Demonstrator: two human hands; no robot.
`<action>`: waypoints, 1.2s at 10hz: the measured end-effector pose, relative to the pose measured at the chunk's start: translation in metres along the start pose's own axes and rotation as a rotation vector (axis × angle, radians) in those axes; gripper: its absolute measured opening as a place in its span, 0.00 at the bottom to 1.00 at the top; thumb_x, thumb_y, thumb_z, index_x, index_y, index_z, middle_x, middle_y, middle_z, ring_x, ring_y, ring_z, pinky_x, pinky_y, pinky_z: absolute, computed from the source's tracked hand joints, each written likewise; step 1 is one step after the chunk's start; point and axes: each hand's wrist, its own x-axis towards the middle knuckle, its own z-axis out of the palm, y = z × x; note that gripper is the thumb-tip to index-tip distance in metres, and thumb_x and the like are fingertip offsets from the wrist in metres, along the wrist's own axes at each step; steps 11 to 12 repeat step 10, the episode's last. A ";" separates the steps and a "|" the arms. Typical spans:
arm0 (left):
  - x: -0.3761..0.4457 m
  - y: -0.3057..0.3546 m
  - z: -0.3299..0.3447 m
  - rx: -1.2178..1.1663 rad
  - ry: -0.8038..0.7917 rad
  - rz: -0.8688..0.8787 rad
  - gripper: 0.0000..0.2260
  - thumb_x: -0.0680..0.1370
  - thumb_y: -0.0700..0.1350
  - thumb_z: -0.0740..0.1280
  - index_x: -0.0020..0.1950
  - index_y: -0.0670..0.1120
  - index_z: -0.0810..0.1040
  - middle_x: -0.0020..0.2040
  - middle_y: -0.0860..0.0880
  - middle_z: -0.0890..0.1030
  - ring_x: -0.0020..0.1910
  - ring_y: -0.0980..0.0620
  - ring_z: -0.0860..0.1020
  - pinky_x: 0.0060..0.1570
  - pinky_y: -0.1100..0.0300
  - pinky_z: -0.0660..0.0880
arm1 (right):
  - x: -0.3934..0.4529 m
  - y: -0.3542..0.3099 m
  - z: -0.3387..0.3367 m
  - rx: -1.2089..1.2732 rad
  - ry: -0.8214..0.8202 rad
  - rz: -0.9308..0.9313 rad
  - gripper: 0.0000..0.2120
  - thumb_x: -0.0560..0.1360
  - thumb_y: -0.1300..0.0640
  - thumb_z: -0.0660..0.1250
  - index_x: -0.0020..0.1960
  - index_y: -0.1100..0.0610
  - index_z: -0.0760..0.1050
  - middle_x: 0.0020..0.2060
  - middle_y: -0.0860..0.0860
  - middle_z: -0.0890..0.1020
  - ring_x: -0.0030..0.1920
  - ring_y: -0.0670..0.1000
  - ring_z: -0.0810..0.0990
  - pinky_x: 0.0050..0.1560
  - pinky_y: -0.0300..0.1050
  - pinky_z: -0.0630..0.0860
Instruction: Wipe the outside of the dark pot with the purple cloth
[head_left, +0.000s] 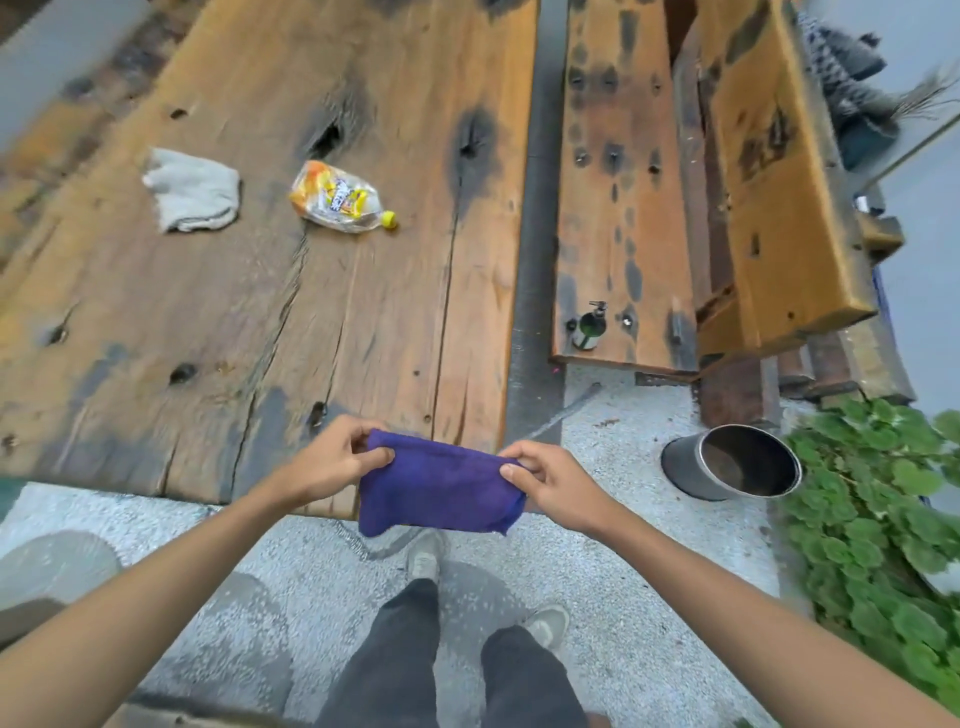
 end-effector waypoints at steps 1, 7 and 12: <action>0.021 -0.029 -0.019 -0.035 0.044 -0.107 0.06 0.78 0.39 0.67 0.46 0.39 0.83 0.39 0.48 0.84 0.38 0.54 0.81 0.41 0.52 0.79 | 0.039 0.003 0.017 -0.053 0.036 0.031 0.07 0.82 0.63 0.64 0.55 0.61 0.80 0.50 0.56 0.87 0.49 0.47 0.84 0.50 0.40 0.80; 0.163 -0.068 -0.049 0.316 0.267 -0.171 0.04 0.71 0.42 0.73 0.45 0.46 0.82 0.42 0.47 0.83 0.44 0.47 0.82 0.46 0.51 0.81 | 0.178 0.056 0.020 -0.247 0.531 0.313 0.13 0.72 0.50 0.78 0.51 0.51 0.78 0.46 0.50 0.80 0.47 0.50 0.80 0.52 0.46 0.78; 0.152 -0.019 -0.034 0.752 0.120 0.090 0.31 0.72 0.46 0.70 0.74 0.48 0.66 0.70 0.44 0.66 0.69 0.42 0.67 0.59 0.48 0.74 | 0.122 0.033 -0.003 -0.226 0.683 0.364 0.18 0.80 0.48 0.67 0.65 0.56 0.75 0.62 0.55 0.78 0.60 0.56 0.79 0.60 0.50 0.75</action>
